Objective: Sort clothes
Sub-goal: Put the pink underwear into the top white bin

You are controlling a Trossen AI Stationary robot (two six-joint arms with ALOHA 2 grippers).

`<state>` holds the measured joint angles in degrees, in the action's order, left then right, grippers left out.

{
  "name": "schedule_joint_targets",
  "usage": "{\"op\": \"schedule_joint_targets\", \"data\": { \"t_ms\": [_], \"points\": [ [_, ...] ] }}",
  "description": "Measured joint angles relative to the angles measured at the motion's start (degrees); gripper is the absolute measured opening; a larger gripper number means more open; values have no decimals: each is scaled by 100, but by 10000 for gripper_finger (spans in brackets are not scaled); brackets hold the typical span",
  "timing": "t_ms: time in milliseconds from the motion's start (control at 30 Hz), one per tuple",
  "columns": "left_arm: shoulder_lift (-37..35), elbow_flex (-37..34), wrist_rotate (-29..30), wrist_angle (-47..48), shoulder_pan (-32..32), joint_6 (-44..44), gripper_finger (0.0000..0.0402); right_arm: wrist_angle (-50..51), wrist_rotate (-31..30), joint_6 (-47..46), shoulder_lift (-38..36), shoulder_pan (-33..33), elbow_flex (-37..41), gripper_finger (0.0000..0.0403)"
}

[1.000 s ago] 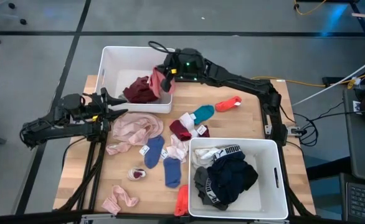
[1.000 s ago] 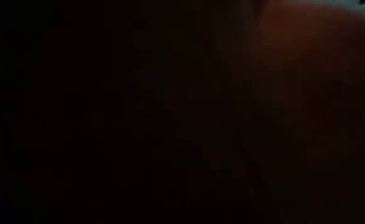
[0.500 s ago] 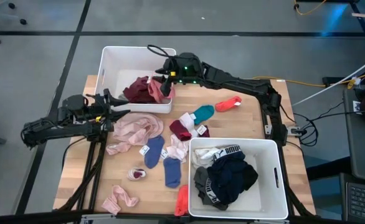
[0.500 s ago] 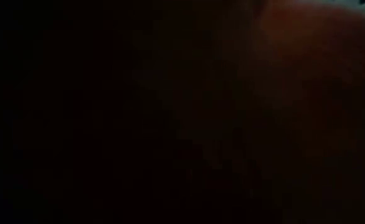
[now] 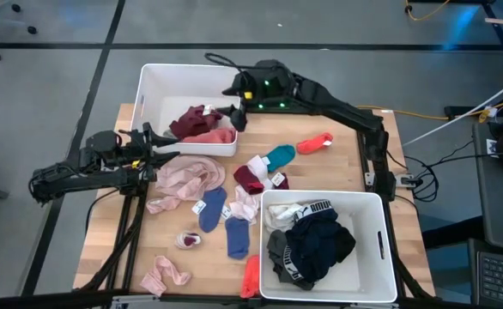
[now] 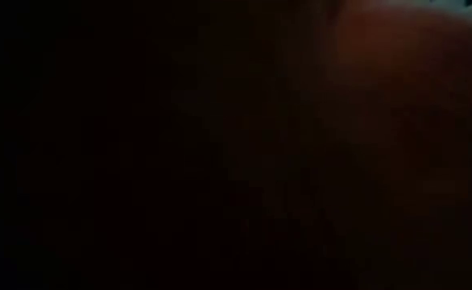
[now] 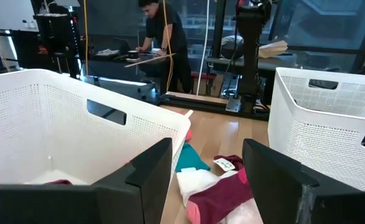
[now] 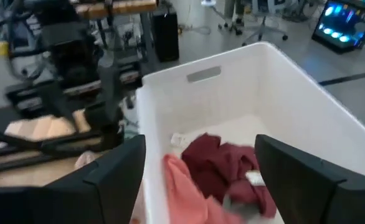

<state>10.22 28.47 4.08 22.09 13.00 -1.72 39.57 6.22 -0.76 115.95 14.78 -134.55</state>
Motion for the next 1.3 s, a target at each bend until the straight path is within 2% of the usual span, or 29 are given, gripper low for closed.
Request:
{"op": "schedule_joint_targets", "data": {
  "t_ms": [67,267,467,567,700,833,933,1033,1167,1300],
  "points": [
    [2,0,0,2,0,0,186,264,-77,41,-282,-156,185,303],
    [6,0,0,2,0,0,186,1464,-1078,247,-1014,-893,175,303],
    [285,0,0,-30,2,0,186,2590,-1710,-90,-1349,-1770,182,303],
    [648,0,0,-54,2,0,186,3101,-2293,-334,-1380,-2191,259,303],
    [1247,13,0,-66,1,-39,186,3376,-3048,-687,-1470,-2684,784,303],
    [1763,186,-1,12,-5,-144,186,3361,-3592,-965,-1959,-3084,1740,303],
    [2090,375,2,115,-106,-243,186,3006,-3707,-1395,-2500,-3311,2762,303],
    [2377,584,36,162,-284,-280,186,2230,-3809,-1723,-3316,-3545,4021,303],
    [2681,917,397,542,-652,-442,186,557,-4069,-1959,-4553,-3970,5833,303],
    [2942,1287,711,1301,-1061,-841,186,-1416,-4080,-1978,-5393,-4449,7502,303]
  ]
}}
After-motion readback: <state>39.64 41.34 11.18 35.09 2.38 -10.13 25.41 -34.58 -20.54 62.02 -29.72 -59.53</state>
